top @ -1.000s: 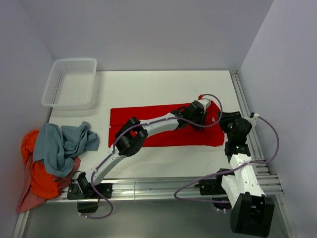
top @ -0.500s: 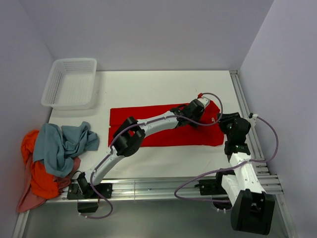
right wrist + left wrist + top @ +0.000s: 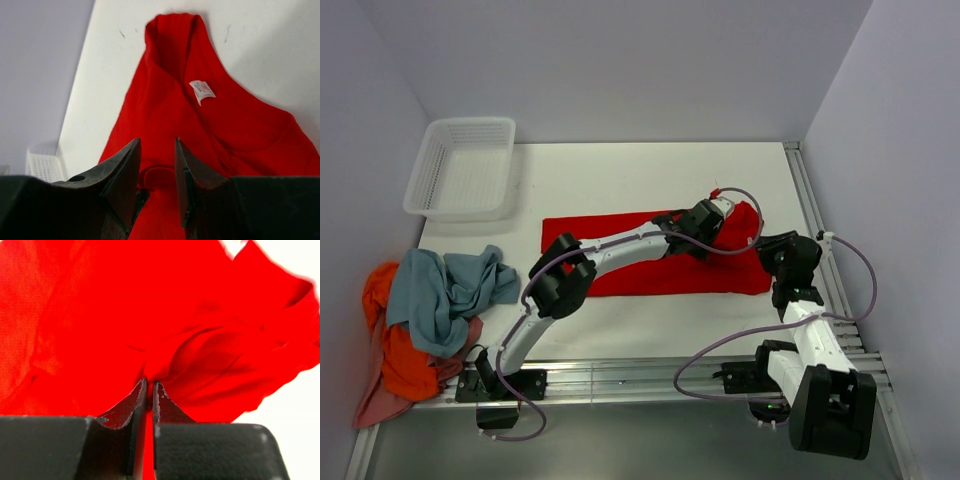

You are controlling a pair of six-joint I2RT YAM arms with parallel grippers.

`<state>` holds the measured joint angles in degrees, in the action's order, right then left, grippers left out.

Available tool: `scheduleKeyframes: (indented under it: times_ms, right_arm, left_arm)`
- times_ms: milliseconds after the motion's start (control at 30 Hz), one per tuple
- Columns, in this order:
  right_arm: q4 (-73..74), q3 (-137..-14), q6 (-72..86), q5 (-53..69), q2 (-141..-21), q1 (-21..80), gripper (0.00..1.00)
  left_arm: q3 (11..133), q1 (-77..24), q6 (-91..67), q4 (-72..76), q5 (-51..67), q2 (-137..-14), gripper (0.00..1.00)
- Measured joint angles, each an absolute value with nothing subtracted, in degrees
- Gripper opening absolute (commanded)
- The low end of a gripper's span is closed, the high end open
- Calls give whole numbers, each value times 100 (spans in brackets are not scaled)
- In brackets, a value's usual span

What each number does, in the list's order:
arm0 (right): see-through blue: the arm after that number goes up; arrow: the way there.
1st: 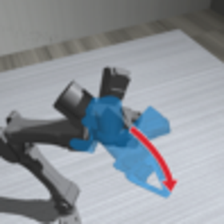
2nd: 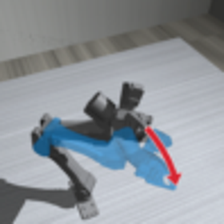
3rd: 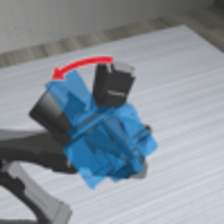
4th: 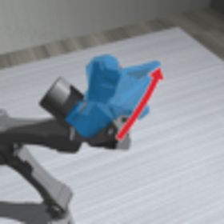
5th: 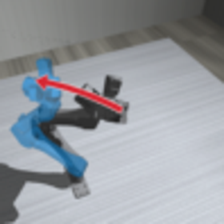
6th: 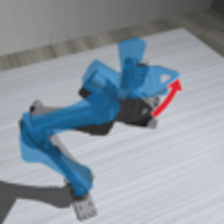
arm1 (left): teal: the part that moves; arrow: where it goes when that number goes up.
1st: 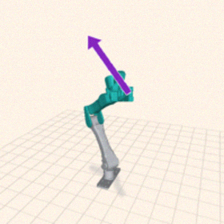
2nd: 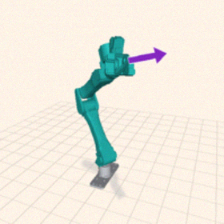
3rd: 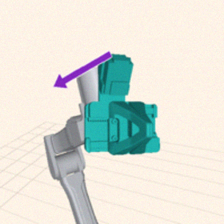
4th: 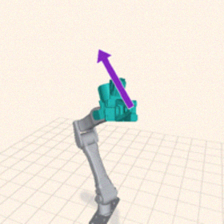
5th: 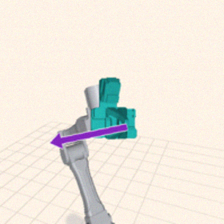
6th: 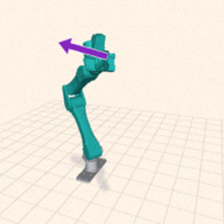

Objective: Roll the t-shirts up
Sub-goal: Fold the tshirt

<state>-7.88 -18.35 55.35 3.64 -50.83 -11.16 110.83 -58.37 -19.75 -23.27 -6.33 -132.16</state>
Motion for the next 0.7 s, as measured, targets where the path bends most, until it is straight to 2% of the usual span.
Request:
scheduleKeyframes:
  times_ms: [400, 700]
  right_arm:
    - [-840, -1844, 5476, 705, -5878, -1116, 39]
    - [-941, -1874, 5430, 827, -6031, -1116, 39]
  left_arm:
    - [10136, -5924, -1979, -2462, -637, -12801, 11]
    - [9612, -6095, -2038, -2287, -513, -12534, 27]
